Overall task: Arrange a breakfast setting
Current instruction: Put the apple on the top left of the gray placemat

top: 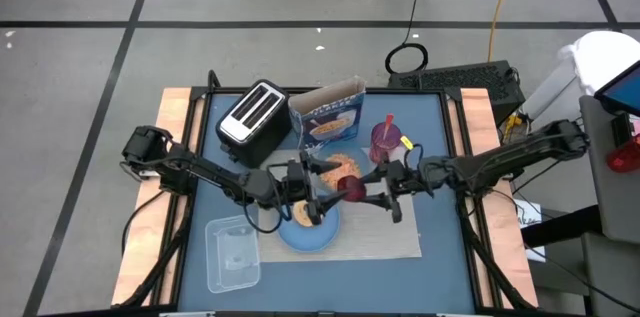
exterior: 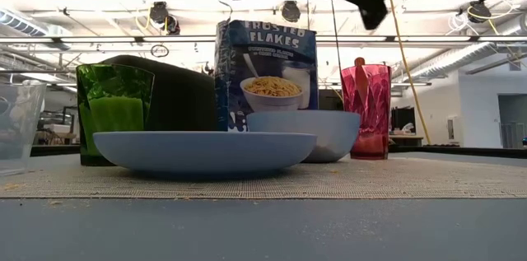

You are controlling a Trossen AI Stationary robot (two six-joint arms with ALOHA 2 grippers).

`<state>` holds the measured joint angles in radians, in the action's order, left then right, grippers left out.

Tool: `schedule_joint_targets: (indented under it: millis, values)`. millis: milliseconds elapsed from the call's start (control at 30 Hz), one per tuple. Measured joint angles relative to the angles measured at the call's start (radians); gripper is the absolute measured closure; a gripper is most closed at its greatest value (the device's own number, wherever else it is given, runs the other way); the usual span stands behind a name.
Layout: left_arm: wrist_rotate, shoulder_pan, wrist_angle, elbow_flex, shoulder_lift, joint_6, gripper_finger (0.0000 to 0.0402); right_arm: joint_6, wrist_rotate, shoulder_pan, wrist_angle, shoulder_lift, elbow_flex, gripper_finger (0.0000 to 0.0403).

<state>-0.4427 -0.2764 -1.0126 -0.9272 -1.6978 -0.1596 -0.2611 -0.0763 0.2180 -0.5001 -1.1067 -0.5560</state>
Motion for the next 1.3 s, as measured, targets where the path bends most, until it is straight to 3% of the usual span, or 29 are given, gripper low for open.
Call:
schedule_joint_targets:
  millis: [200, 400, 567, 700, 967, 1300]
  values:
    - [0.0, 0.0, 0.023, 0.0, 0.0, -0.006, 0.0014, -0.037, 0.034, 0.0, 0.222, 0.099, 0.0, 0.0194]
    - [-0.001, 0.0, 0.072, 0.0, 0.001, -0.084, 0.0014, -0.064, 0.053, 0.0, 0.328, 0.115, 0.0, 0.0192]
    - [0.014, -0.003, 0.278, 0.0, 0.001, -0.227, 0.0014, -0.062, 0.132, 0.0, 0.325, 0.082, 0.0, 0.019]
    - [0.081, -0.009, 0.389, 0.0, 0.0, -0.289, 0.0014, -0.05, 0.134, 0.001, 0.324, 0.049, 0.0, 0.0189]
    - [0.103, -0.027, 0.412, 0.0, 0.0, -0.291, 0.0014, -0.034, 0.135, 0.001, 0.243, -0.028, 0.0, 0.0189]
    - [0.11, -0.027, 0.42, 0.0, 0.0, -0.295, 0.0014, -0.007, 0.184, 0.0, 0.009, -0.094, 0.0, 0.0188]
